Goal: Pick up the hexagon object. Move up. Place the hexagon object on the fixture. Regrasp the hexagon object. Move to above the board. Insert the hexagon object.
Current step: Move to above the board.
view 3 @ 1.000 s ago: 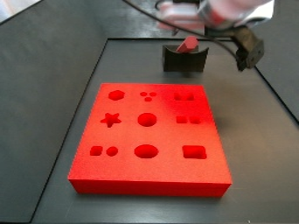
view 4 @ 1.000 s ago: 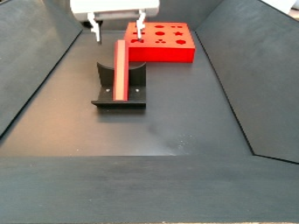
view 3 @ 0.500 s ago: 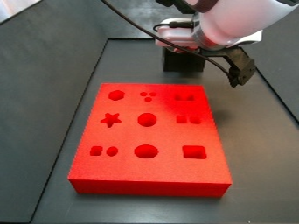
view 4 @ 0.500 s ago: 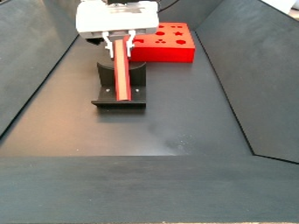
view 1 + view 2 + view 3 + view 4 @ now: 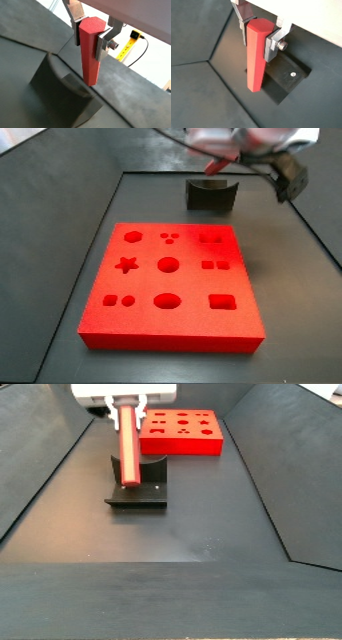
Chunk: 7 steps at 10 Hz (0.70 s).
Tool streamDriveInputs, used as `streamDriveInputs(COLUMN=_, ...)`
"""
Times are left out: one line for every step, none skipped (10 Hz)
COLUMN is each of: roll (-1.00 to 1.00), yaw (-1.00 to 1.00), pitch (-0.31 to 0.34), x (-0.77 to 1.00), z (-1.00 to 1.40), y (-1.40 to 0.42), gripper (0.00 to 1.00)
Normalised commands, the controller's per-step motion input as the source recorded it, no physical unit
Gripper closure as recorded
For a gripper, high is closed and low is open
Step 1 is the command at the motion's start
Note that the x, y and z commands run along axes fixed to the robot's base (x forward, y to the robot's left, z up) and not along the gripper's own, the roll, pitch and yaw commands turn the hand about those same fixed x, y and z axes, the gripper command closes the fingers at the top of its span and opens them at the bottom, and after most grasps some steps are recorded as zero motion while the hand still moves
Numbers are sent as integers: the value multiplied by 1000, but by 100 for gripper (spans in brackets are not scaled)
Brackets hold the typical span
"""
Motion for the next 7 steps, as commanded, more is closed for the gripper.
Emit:
streamDriveInputs(roll=-16, yaw=73, pitch=103, x=173, z=1000, y=85, gripper=100)
streamDriveInputs(roll=-19, yaw=77, pitch=114, x=166, z=1000, y=77, gripper=100)
streamDriveInputs(roll=-20, yaw=82, pitch=119, x=162, z=1000, y=68, gripper=100)
streamDriveInputs(roll=-25, yaw=89, pitch=121, x=156, z=1000, y=60, gripper=100)
streamDriveInputs(roll=-29, yaw=97, pitch=117, x=150, z=1000, y=51, gripper=100)
streamDriveInputs(roll=-29, yaw=101, pitch=115, x=139, z=1000, y=39, gripper=100)
streamDriveInputs(roll=-34, yaw=104, pitch=111, x=127, z=971, y=26, gripper=100)
